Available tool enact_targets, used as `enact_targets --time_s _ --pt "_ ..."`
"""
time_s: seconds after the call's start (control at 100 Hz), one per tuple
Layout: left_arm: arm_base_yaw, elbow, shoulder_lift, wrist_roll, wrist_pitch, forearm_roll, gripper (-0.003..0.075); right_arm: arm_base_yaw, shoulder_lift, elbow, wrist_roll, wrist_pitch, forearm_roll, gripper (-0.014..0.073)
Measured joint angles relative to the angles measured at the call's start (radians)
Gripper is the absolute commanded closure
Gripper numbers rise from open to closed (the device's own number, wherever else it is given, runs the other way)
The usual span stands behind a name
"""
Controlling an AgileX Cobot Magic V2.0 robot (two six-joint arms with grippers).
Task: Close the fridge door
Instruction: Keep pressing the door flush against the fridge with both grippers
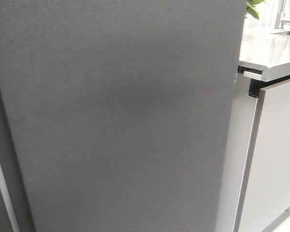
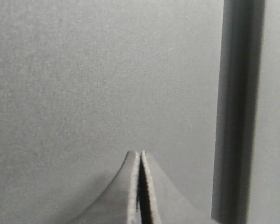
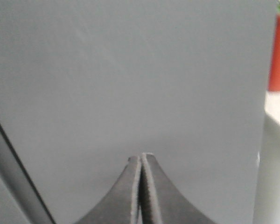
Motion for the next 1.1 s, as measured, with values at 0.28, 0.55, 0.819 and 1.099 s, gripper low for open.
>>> enact_targets --time_s 0.28,0.55,0.819,1.099 --pt "0.000 0.000 0.000 0.000 0.000 0.000 0.0740 -0.004 -0.088 0.101 0.006 0.009 -0.009 0.0638" --pt "0.000 0.000 0.000 0.000 0.000 0.000 0.0740 -0.004 -0.088 0.110 0.009 0.015 -0.011 0.0638" --pt "0.000 0.000 0.000 0.000 0.000 0.000 0.0740 -0.004 -0.088 0.111 0.011 0.015 -0.011 0.0638" --pt "0.000 0.000 0.000 0.000 0.000 0.000 0.0740 -0.004 -0.088 0.111 0.011 0.017 -0.024 0.0638"
